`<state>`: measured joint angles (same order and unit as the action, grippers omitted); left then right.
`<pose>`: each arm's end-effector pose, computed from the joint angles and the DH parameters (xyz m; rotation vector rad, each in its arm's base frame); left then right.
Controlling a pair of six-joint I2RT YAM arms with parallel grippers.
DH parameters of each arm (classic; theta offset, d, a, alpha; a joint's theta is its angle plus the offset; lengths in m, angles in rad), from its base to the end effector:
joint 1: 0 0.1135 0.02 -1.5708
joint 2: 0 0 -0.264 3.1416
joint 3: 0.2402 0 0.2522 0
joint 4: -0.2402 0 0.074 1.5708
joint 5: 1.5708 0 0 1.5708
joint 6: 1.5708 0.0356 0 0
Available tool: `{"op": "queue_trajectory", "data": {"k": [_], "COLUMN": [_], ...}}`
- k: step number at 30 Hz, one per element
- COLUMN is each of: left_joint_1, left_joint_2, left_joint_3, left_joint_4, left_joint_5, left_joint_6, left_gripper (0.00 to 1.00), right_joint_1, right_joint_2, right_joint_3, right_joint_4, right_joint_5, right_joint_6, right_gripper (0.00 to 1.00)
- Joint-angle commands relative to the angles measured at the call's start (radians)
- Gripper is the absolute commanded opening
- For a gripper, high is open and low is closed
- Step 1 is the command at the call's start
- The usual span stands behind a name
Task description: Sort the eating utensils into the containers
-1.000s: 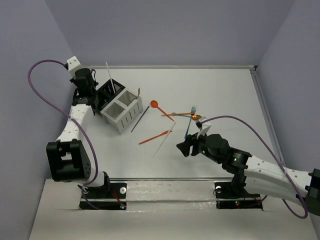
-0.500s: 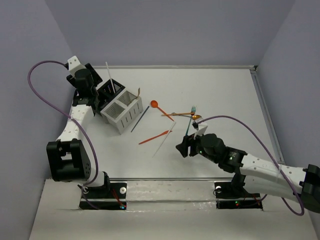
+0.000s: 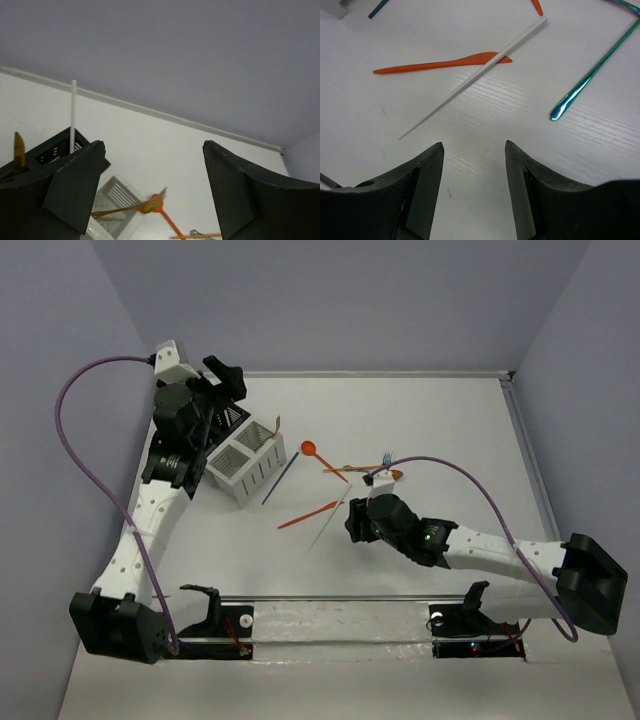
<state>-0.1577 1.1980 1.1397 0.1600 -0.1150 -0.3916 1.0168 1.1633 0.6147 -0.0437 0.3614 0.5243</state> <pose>0.2778 -0.0400 0.4161 -0.2658 1.4560 -0.3617 0.1394 0.2015 0.2194 -0.3219 2.1406 0.5166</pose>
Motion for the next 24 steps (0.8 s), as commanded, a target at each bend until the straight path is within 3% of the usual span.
{"op": "queue_trajectory", "data": {"k": [1, 10, 15, 24], "left_joint_1": [-0.031, -0.042, -0.042, -0.042], "left_joint_2": [-0.187, -0.461, -0.596, -0.583], "left_joint_3": [-0.043, -0.316, -0.475, -0.475], "left_joint_4": [-0.005, -0.079, -0.091, -0.100], "left_joint_5": [0.180, 0.474, 0.451, 0.489], "left_joint_6": [-0.062, -0.015, -0.007, 0.002], "left_gripper": [0.91, 0.93, 0.94, 0.93], "right_joint_1": [0.009, 0.009, 0.009, 0.009], "right_joint_2": [0.122, 0.383, 0.495, 0.647], "right_joint_3": [0.100, 0.259, 0.338, 0.476], "right_joint_4": [-0.018, -0.058, -0.071, -0.108], "right_joint_5": [0.074, 0.109, 0.100, 0.082], "right_joint_6": [0.043, 0.055, 0.069, 0.100], "right_gripper": [0.56, 0.55, 0.54, 0.53]}}
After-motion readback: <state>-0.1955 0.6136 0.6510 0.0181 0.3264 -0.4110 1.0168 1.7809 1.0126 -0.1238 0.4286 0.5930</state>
